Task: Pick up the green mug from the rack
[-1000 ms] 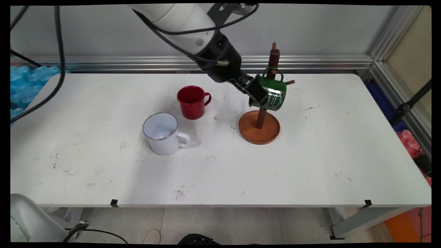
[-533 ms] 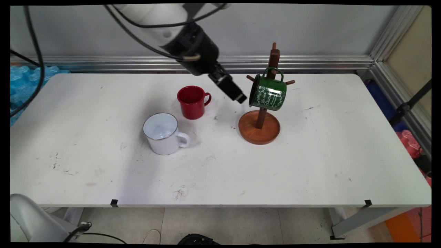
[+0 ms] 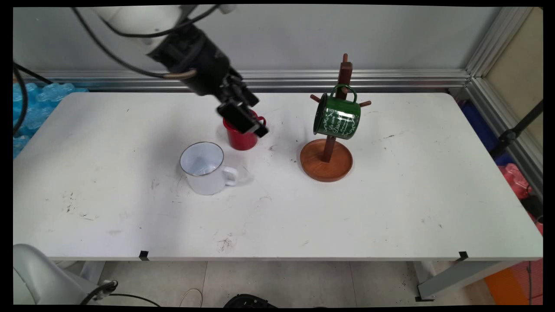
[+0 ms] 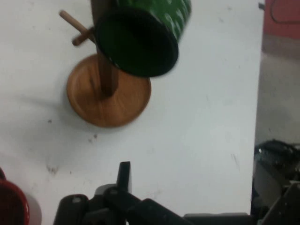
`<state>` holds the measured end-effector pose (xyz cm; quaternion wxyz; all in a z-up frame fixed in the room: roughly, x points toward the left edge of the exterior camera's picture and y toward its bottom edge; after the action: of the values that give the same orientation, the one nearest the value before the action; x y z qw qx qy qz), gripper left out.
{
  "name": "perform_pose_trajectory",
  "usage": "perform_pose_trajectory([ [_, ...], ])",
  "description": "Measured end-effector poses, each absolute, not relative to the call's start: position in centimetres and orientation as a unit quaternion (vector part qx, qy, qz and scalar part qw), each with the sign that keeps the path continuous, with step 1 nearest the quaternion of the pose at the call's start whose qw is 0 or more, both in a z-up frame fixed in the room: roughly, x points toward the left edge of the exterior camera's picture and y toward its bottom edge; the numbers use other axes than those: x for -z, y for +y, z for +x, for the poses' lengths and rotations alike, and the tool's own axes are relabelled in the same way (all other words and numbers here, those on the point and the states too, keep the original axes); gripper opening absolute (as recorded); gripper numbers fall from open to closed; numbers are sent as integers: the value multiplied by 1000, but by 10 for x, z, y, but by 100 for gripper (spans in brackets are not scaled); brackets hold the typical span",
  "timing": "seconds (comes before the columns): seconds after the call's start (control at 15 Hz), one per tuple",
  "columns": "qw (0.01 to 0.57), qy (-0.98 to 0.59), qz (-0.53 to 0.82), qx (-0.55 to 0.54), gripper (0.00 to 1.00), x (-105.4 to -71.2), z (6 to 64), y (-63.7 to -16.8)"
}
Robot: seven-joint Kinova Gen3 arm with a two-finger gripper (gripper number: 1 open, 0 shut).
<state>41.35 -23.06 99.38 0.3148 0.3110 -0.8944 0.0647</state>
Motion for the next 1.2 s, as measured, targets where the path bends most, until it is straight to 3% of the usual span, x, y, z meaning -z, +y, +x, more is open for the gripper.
perform_pose_trajectory([
  [0.8, 293, -925, 235, -51, 100, -995, 487, -181],
  [1.2, 311, -925, 213, -47, 100, -1002, 505, -169],
])
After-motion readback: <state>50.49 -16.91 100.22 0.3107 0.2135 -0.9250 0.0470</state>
